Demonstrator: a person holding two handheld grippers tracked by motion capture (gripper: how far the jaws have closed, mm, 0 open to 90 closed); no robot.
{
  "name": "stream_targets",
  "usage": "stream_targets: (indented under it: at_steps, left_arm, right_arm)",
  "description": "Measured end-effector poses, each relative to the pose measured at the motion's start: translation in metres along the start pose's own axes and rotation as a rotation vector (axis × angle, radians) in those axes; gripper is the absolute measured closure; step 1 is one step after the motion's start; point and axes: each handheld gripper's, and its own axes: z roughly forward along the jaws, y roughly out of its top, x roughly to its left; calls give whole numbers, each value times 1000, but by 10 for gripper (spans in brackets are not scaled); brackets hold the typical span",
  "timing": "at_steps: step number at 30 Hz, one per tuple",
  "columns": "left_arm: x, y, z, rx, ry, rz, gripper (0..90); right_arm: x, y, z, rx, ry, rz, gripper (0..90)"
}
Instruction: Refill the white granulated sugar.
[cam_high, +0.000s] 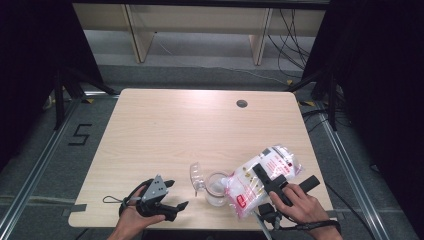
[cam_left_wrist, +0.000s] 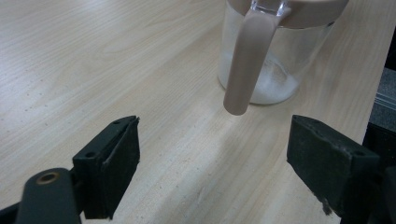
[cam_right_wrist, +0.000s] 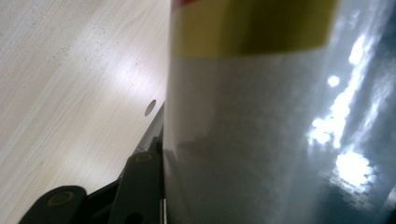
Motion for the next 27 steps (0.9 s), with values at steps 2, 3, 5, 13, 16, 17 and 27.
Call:
stream_targets:
  at_steps: [2, 3, 5, 13, 16, 17, 27]
  left_arm:
    - [-2, 0, 1, -21, -10, -25, 171]
    - [-2, 0, 1, -21, -10, -25, 170]
    - [-1, 0, 1, -11, -4, -13, 170]
    - [-2, 0, 2, -21, -11, -23, 170]
    - [-2, 0, 1, -20, -11, -21, 170]
    - [-2, 0, 1, -20, -10, -19, 171]
    - [-1, 0, 1, -6, -1, -6, 171]
  right_arm:
    - [0, 0, 0, -3, 0, -8, 603]
    - [0, 0, 0, -3, -1, -10, 604]
    - [0, 0, 0, 0, -3, -11, 604]
    - [-1, 0, 0, 2, -8, -25, 610]
    - [-2, 1, 1, -4, -12, -24, 613]
    - [-2, 1, 1, -5, -10, -22, 613]
    - [-1, 0, 0, 1, -2, -14, 625]
